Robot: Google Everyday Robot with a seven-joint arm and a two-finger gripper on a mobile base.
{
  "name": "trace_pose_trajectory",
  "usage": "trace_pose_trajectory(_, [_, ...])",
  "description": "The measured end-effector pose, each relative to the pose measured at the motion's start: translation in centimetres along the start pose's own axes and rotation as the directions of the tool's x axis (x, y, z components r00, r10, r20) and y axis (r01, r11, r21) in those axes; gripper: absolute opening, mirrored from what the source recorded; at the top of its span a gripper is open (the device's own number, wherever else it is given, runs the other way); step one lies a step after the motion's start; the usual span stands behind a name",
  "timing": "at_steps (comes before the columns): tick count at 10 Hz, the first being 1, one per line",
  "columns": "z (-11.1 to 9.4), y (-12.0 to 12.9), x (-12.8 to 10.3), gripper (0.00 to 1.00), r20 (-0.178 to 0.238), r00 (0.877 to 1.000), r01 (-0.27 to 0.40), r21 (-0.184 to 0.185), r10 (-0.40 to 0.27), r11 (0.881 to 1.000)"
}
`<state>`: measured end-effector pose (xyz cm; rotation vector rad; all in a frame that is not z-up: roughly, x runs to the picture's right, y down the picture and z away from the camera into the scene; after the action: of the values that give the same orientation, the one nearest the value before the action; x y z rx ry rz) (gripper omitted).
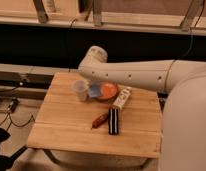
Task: Place the white sponge in the ceramic cup
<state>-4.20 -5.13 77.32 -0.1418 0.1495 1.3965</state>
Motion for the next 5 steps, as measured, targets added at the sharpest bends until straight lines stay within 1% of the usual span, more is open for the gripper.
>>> trace_pose_trajectory(1, [-0.7,2.3,-1.6,0.00,0.023,0.999,0.048,0.003,-0.048,0.999])
trace_pose_trajectory(2, [-1.1,4.1,-2.7,0.00,0.036,0.996,0.081,0.002,-0.081,0.997])
trace_pose_trajectory(3, [-1.5,7.2,-4.1,0.00,0.055,0.990,0.131,-0.008,-0.131,0.991])
trace_pose_trajectory(4, [-1.5,10.2,-5.2,0.00,0.071,0.983,0.169,-0.029,-0.167,0.985])
trace_pose_trajectory(5, [-1.6,11.7,-5.7,0.00,0.080,0.980,0.187,-0.041,-0.183,0.982])
